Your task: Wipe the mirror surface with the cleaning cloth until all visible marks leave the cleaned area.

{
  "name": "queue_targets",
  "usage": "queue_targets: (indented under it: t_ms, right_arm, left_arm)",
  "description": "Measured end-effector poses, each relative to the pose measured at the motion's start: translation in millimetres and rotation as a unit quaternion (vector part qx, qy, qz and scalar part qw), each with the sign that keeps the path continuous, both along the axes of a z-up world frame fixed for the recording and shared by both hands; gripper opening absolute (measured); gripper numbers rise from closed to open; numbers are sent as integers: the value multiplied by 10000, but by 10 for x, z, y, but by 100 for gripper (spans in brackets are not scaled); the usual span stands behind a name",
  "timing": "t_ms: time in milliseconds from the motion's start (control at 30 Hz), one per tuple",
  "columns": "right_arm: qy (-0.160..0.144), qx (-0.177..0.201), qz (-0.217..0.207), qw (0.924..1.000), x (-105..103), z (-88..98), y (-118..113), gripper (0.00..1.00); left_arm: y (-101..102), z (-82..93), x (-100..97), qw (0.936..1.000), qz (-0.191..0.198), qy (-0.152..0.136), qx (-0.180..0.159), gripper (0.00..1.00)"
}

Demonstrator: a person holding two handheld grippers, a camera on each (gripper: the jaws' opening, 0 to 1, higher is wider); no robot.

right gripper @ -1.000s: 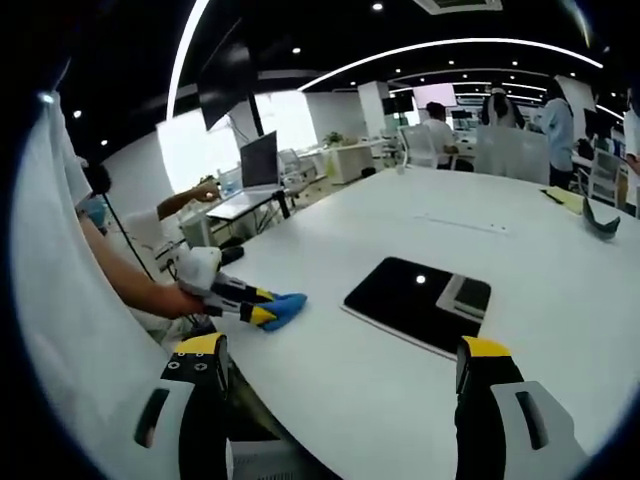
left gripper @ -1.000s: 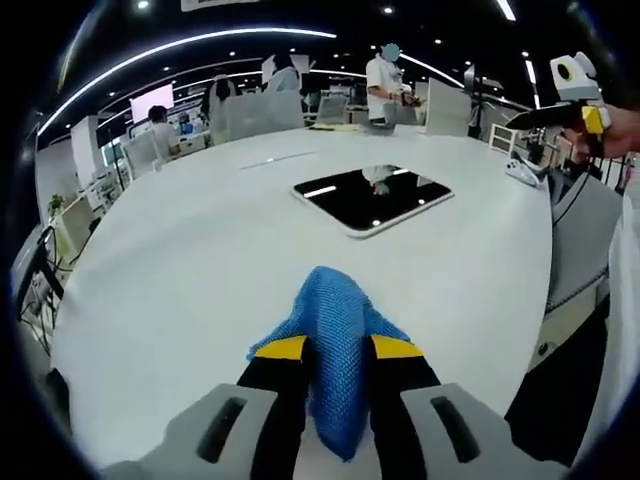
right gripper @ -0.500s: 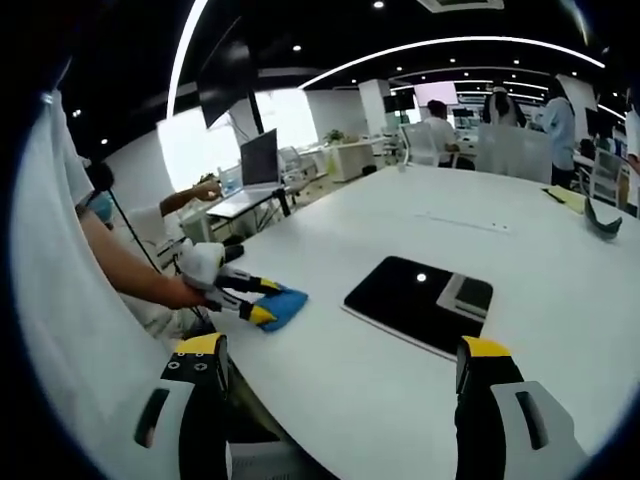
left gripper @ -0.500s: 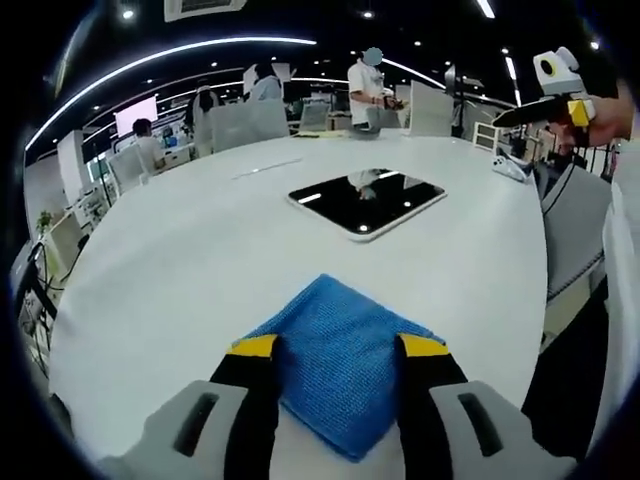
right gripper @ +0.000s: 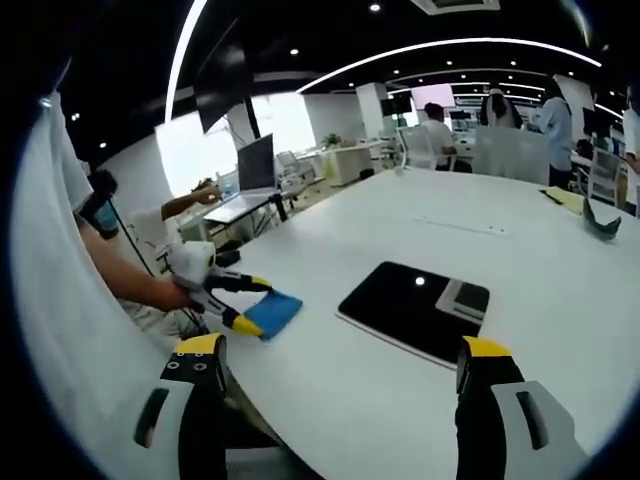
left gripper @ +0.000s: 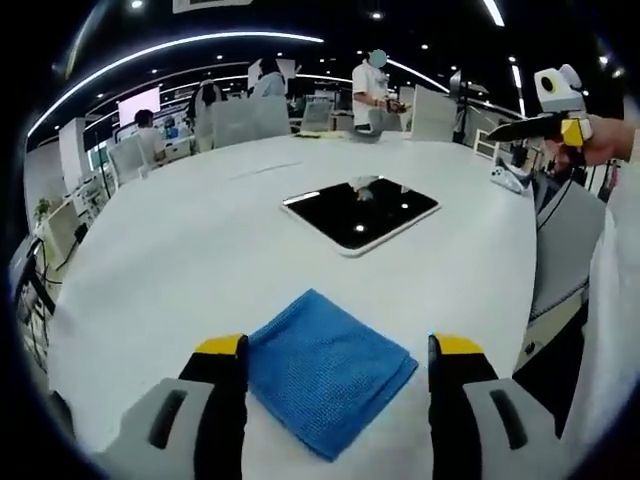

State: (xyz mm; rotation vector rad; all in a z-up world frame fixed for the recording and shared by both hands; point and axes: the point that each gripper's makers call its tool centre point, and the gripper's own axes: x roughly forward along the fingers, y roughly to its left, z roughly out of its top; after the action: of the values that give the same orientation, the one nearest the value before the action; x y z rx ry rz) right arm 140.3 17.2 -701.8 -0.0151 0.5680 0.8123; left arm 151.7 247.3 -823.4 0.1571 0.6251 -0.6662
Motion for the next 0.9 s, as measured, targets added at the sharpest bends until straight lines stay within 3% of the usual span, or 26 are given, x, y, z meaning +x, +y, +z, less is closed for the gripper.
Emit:
queue_targets:
  t_ms: [133, 200, 467, 633, 900]
  right_arm:
    - [-17, 21, -39, 10000, 19, -3, -45, 96]
    - [-51, 18, -86, 9999, 37, -1, -79, 98]
    - [-82, 26, -109, 9999, 24, -6, -155, 100]
    - [-71, 37, -128, 9999, -3, -3, -198, 100]
    - [-134, 41, -152, 9998, -9, 34, -258, 100]
  left_arm:
    - [-91, 221, -19, 9999, -114, -65, -76, 90]
    - [-127, 380, 4, 9996, -151, -228, -121, 96]
    - [-222, 894, 51, 9981, -176, -463, -353, 99]
    - [-283, 1017, 20, 9976, -205, -475, -454, 99]
    - [-383, 1036, -54, 9977, -375, -494, -281, 99]
